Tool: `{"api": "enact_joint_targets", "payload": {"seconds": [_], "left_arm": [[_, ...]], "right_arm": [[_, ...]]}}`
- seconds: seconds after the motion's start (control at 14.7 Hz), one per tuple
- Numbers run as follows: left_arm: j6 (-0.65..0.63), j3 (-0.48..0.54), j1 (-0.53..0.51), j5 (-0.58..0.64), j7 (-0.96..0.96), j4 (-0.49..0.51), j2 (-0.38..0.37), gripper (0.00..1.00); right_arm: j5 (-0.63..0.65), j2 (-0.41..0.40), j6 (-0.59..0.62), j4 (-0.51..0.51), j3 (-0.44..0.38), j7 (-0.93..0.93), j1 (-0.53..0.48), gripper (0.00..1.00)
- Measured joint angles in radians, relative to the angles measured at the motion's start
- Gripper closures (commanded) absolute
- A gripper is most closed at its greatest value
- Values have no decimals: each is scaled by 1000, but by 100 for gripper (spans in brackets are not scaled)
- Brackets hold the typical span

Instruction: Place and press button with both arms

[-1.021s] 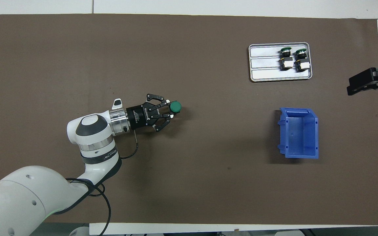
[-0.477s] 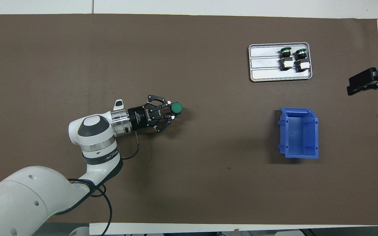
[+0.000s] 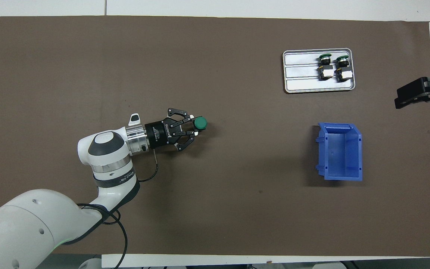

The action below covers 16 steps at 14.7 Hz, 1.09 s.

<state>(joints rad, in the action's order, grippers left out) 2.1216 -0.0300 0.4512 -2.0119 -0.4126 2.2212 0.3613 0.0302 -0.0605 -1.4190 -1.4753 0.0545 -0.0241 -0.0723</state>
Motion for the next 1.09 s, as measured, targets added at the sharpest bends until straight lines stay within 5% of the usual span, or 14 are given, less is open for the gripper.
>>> {"api": "enact_joint_targets", "payload": {"seconds": [0.07, 0.14, 1.09], "left_arm": [[0, 0, 0, -1, 0, 0, 0, 3], [0, 1, 0, -1, 0, 1, 0, 0], [48, 6, -13, -4, -11, 13, -53, 0]], "right_arm": [[0, 0, 0, 0, 0, 0, 0, 1], [0, 0, 0, 0, 0, 0, 0, 1], [0, 0, 0, 0, 0, 0, 0, 1]]}}
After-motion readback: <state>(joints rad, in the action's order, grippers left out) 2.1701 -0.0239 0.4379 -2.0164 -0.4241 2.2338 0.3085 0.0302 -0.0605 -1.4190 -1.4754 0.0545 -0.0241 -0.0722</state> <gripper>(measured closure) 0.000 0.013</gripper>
